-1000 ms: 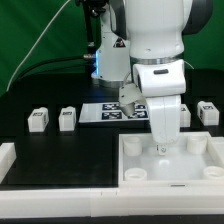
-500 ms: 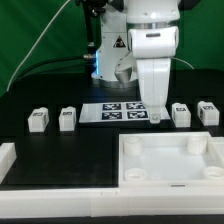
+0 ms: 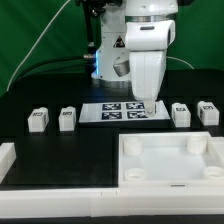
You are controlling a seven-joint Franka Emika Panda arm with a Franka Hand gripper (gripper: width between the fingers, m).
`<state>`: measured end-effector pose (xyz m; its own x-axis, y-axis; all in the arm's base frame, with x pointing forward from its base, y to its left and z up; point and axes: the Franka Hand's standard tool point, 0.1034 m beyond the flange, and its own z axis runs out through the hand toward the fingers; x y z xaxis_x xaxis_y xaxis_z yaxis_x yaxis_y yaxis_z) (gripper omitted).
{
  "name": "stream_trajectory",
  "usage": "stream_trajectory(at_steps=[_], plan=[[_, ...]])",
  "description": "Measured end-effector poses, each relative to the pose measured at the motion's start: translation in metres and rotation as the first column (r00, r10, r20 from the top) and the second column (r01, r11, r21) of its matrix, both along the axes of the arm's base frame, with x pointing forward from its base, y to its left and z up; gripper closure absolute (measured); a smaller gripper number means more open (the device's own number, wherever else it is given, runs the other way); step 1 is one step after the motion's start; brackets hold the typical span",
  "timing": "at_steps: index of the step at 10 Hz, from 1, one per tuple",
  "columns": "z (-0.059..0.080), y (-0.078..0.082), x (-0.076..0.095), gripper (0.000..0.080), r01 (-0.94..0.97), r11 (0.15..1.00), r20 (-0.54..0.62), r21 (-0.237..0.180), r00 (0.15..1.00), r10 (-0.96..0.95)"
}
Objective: Assemble one leg
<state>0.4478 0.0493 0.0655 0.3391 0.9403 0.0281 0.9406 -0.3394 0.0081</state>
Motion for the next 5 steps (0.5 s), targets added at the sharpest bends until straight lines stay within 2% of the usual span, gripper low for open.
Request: stream_trajectory(at_steps=[2, 4, 5], plan=[[0.000, 0.000, 0.000, 0.0150, 0.176, 0.984, -0.005, 0.003, 0.984, -0.176], [-0.003, 0.003, -0.007, 0.0150, 0.454, 0.891, -0.030, 0.011, 0.891, -0.453], [-0.004, 0.011, -0.011, 0.0150, 0.591, 0.806, -0.043, 0.009, 0.806, -0.590]])
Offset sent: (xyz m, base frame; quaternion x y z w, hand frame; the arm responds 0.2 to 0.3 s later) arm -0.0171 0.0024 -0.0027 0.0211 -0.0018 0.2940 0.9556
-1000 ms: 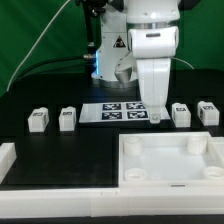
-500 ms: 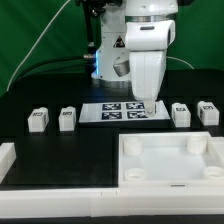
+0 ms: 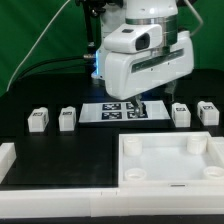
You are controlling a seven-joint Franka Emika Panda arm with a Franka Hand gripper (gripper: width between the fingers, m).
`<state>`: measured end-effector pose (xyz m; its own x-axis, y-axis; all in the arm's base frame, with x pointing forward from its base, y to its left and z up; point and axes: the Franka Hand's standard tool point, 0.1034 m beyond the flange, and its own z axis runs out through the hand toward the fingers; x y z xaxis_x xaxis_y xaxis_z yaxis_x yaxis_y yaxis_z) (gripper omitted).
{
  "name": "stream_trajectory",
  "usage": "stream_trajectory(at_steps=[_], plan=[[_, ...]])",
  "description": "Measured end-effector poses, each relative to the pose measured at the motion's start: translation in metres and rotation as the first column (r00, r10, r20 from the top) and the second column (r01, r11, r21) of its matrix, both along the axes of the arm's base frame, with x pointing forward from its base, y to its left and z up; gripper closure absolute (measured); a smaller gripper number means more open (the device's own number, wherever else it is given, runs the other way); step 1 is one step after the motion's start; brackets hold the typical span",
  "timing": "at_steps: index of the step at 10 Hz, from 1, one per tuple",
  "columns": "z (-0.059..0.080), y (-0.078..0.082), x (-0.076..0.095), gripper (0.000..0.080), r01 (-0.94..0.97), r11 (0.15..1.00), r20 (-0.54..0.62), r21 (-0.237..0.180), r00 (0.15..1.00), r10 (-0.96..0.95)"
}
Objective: Assemble one leg
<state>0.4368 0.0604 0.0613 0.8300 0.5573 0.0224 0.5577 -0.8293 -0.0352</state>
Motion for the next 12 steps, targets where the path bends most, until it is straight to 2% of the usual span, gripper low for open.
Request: stream_trajectory(at_steps=[2, 3, 6, 9, 11, 12], plan=[[0.000, 0.018, -0.003, 0.0150, 0.254, 0.967, -0.016, 0.005, 0.967, -0.254], [0.001, 0.029, -0.006, 0.0150, 0.418, 0.908, -0.028, 0.007, 0.908, -0.418], [0.001, 0.068, -0.017, 0.0150, 0.483, 0.875, -0.041, 0.007, 0.875, -0.483], [0.000, 0.098, -0.024, 0.0150, 0.488, 0.873, -0.048, 0.007, 0.872, -0.487], [0.000, 0.109, -0.027, 0.0150, 0.482, 0.876, -0.049, 0.009, 0.875, -0.481], [0.000, 0.108, -0.027, 0.0150, 0.482, 0.876, -0.049, 0.008, 0.875, -0.481]])
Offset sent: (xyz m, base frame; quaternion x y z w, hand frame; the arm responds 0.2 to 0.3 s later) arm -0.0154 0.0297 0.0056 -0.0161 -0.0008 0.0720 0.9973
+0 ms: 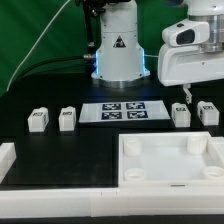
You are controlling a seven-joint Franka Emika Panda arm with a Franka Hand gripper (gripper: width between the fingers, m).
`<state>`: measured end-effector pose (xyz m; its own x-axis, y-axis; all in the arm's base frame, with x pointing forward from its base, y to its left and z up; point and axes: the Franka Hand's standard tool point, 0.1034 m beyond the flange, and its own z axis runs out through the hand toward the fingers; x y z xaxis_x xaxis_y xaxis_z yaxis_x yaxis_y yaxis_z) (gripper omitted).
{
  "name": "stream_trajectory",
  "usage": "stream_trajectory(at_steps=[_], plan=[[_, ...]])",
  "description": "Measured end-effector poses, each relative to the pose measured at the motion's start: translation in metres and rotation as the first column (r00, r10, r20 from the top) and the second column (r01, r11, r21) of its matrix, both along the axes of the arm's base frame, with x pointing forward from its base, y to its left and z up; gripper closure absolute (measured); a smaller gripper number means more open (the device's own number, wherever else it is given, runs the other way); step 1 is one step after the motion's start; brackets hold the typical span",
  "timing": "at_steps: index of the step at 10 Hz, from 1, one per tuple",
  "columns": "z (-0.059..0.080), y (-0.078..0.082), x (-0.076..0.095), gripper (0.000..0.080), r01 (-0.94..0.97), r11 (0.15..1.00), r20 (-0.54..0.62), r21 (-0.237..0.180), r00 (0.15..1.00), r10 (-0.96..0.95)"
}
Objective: Assemble one leg
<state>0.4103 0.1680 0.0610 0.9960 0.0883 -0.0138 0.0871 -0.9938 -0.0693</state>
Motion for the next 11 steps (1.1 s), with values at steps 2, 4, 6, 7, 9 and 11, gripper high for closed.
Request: stream_trajectory(at_steps=[2, 4, 6, 7, 9, 11], plan=[[0.000, -0.001, -0.001, 0.0150, -0.007, 1.000, -0.032, -0.010, 0.999, 0.007], [-0.001, -0.009, -0.008, 0.0150, -0.049, 0.998, -0.132, -0.027, 0.990, 0.045], [-0.003, -0.013, -0.015, 0.0150, -0.050, 0.998, -0.339, -0.045, 0.940, 0.032], [-0.005, -0.007, -0.019, 0.0150, -0.031, 0.997, -0.426, -0.068, 0.905, -0.001], [-0.007, 0.008, -0.018, 0.0150, 0.004, 0.995, -0.459, -0.096, 0.887, -0.048], [-0.012, 0.013, -0.022, 0.0150, 0.011, 0.995, -0.464, -0.102, 0.884, -0.057]])
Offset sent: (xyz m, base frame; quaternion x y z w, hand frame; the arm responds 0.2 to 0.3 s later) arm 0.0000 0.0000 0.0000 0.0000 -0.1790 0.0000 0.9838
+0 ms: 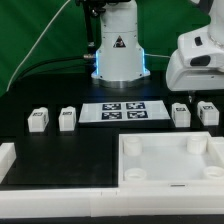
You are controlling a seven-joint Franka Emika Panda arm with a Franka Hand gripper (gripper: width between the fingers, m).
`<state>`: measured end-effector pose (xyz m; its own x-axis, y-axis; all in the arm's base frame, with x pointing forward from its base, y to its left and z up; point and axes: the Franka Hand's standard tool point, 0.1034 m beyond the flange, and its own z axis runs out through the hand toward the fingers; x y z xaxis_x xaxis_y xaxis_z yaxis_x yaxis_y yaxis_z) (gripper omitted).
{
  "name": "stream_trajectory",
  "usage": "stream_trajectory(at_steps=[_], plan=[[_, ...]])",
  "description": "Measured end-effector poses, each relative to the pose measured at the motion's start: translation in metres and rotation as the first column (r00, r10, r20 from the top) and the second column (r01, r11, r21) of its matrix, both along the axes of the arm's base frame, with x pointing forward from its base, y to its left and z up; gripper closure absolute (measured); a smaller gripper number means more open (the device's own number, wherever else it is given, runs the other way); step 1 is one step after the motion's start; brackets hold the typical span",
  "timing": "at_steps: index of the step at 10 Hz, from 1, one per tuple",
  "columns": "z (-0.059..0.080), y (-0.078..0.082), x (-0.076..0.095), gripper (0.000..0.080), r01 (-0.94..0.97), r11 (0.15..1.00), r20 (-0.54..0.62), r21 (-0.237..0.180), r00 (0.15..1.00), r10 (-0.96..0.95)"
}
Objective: Assemble one leg
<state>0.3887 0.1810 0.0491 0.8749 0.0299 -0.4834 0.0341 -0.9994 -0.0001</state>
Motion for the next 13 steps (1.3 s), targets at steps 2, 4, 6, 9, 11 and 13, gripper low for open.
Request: stream_trajectory(at_steps=[2, 4, 6, 9, 11, 13], plan=[[0.000, -0.003, -0.002, 0.0150, 0.001, 1.000, -0.023, -0.005, 1.000, -0.001], [-0.001, -0.003, -0.002, 0.0150, 0.001, 1.000, -0.022, -0.004, 1.000, -0.001], [-0.006, 0.002, -0.011, 0.0150, 0.003, 1.000, -0.173, -0.020, 0.985, -0.006], [-0.010, 0.017, -0.013, 0.0150, -0.002, 1.000, -0.157, -0.023, 0.988, -0.001], [-0.015, 0.016, -0.017, 0.0150, -0.009, 1.000, -0.180, -0.023, 0.984, 0.005], [-0.020, 0.011, -0.018, 0.0150, -0.009, 1.000, -0.210, -0.021, 0.978, 0.004]])
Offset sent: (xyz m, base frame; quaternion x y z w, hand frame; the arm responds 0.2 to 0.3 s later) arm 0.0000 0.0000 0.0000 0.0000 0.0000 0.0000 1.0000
